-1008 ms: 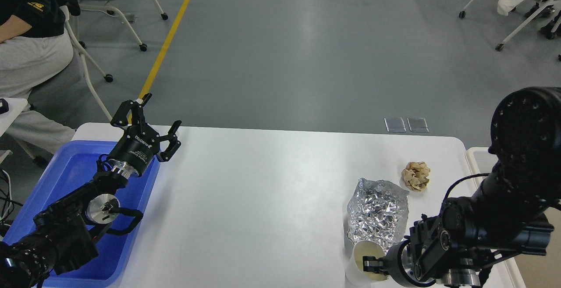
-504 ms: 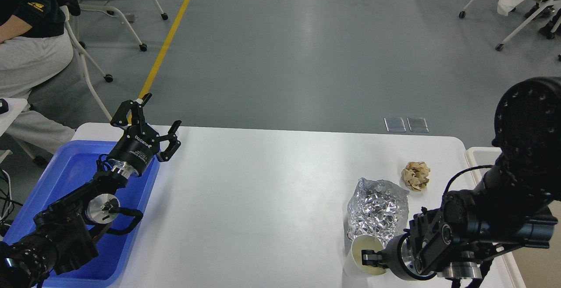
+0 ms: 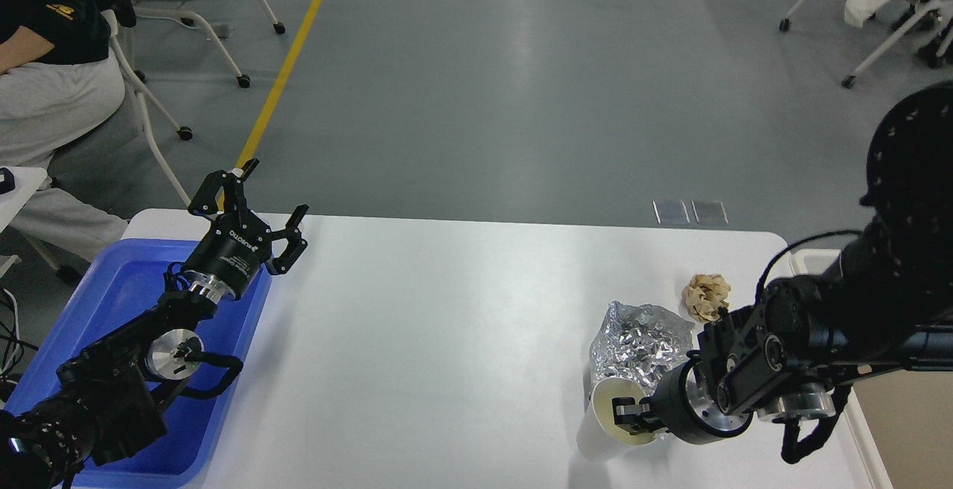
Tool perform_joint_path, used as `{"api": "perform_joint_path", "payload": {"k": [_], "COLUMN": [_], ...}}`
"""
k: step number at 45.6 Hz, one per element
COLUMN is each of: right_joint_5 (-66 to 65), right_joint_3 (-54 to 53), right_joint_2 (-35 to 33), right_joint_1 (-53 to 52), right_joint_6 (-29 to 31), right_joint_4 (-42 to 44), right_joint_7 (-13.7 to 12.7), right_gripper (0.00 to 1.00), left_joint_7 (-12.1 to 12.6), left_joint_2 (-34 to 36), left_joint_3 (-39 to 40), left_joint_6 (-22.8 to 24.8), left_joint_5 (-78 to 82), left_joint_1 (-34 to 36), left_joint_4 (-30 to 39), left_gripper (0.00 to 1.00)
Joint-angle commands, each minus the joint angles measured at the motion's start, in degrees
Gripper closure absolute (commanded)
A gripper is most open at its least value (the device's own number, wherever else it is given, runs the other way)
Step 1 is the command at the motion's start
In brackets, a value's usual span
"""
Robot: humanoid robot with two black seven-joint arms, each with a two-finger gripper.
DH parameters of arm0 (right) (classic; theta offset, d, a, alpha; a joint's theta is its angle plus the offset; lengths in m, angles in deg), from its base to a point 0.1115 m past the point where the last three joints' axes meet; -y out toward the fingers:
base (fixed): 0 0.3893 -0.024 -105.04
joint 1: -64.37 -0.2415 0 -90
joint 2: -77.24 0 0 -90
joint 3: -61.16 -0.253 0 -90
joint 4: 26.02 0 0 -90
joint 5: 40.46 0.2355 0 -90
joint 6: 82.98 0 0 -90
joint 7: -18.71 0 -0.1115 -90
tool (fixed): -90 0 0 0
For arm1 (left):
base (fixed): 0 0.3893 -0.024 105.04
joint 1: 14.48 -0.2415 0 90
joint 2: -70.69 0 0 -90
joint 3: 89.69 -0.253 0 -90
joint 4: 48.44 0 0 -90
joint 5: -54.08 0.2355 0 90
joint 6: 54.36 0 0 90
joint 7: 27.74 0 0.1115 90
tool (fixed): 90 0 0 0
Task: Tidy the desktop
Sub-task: 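Close the right gripper on the paper cup rim, then lift the cup with the right gripper and carry it to the white bin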
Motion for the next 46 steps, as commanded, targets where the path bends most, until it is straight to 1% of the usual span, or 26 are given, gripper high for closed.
{"api": "perform_joint_path", "payload": {"k": [1,4,10,17,24,30,38,43,44,46], "right_joint_5": [-0.51,-0.68,-1.65,-1.65,-0.86,-0.77,-0.86,-1.74,-1.83,-1.83], "right_joint_3": [4.1,5.59,9.2,13.24,14.65,14.3,11.76,4.12,0.54,-3.35], "right_joint_2": [-2.5,-4.17,-7.34,-11.73,-19.72,-29.48,-42.66,-51.01,-53.72,-56.2], "right_joint_1": [-8.48,-11.03,-16.57,-19.91,-21.67,-21.67,-17.99,-10.53,-6.68,-2.71], "right_joint_6": [10.07,12.27,15.96,16.76,16.85,16.94,16.85,17.73,17.73,17.73], "right_joint_4": [0.01,0.01,0.42,2.8,6.22,11.14,20.01,27.39,30.19,33.02], "right_joint_7": [5.08,6.31,7.63,7.72,7.64,7.02,6.93,6.5,5.97,5.35], "right_gripper": [1.0,1.0,1.0,1.0,1.0,1.0,1.0,1.0,1.0,1.0], "left_joint_7": [0.0,0.0,0.0,0.0,0.0,0.0,0.0,-0.09,-0.09,0.0], "left_joint_2": [0.0,0.0,0.0,0.0,0.0,0.0,0.0,0.0,0.0,0.0], "left_joint_3": [0.0,0.0,0.0,0.0,0.0,0.0,0.0,0.0,0.0,0.0], "left_joint_6": [-0.01,-0.01,-0.01,-0.01,-0.01,-0.01,-0.01,-0.01,-0.01,-0.01], "left_joint_5": [0.01,0.01,0.01,-0.07,0.01,0.01,0.01,0.01,0.01,0.01], "left_joint_1": [0.0,0.0,0.0,0.0,0.0,0.0,0.0,0.0,0.0,0.0], "left_joint_4": [0.0,0.0,0.0,0.0,0.0,0.0,0.0,0.0,0.0,0.0], "left_gripper": [0.0,0.0,0.0,0.0,0.0,0.0,0.0,0.0,0.0,0.0]}}
